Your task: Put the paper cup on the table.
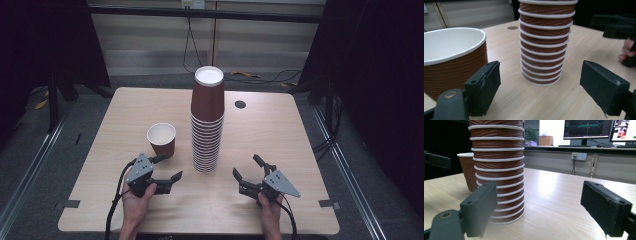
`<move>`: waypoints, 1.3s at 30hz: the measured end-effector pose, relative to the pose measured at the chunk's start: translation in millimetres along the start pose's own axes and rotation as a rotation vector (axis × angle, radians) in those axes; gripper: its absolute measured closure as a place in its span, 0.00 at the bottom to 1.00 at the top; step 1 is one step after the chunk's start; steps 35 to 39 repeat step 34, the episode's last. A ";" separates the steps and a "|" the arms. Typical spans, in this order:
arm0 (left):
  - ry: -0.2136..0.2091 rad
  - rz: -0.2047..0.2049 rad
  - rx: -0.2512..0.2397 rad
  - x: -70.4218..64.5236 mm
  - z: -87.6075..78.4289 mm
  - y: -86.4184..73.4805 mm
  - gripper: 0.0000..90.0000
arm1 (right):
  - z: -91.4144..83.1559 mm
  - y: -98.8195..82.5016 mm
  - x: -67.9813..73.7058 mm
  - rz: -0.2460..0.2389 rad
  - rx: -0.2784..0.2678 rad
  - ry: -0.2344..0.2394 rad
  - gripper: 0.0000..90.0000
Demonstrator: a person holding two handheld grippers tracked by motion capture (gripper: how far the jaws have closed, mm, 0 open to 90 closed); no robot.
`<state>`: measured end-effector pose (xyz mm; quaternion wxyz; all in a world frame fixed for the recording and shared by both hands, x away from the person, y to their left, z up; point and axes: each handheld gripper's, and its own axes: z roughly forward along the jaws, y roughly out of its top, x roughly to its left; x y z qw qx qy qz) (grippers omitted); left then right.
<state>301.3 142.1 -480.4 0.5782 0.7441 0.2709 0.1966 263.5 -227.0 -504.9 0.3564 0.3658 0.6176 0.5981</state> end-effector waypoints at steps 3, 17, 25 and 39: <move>-0.015 -0.040 -0.004 -3.9 1.3 -8.0 0.17 | -0.1 0.0 0.1 0.001 0.001 -0.001 0.15; 0.057 -0.023 -0.040 -11.4 4.6 -26.1 0.17 | -0.3 -0.1 0.1 0.001 -0.001 -0.002 0.15; 0.078 -0.064 -0.116 -11.6 -3.8 -32.3 0.17 | -0.2 -0.1 0.1 0.001 0.000 -0.002 0.15; 0.094 -0.043 -0.228 -14.3 -13.7 -38.9 0.17 | -0.3 -0.1 0.2 0.004 -0.001 -0.005 0.15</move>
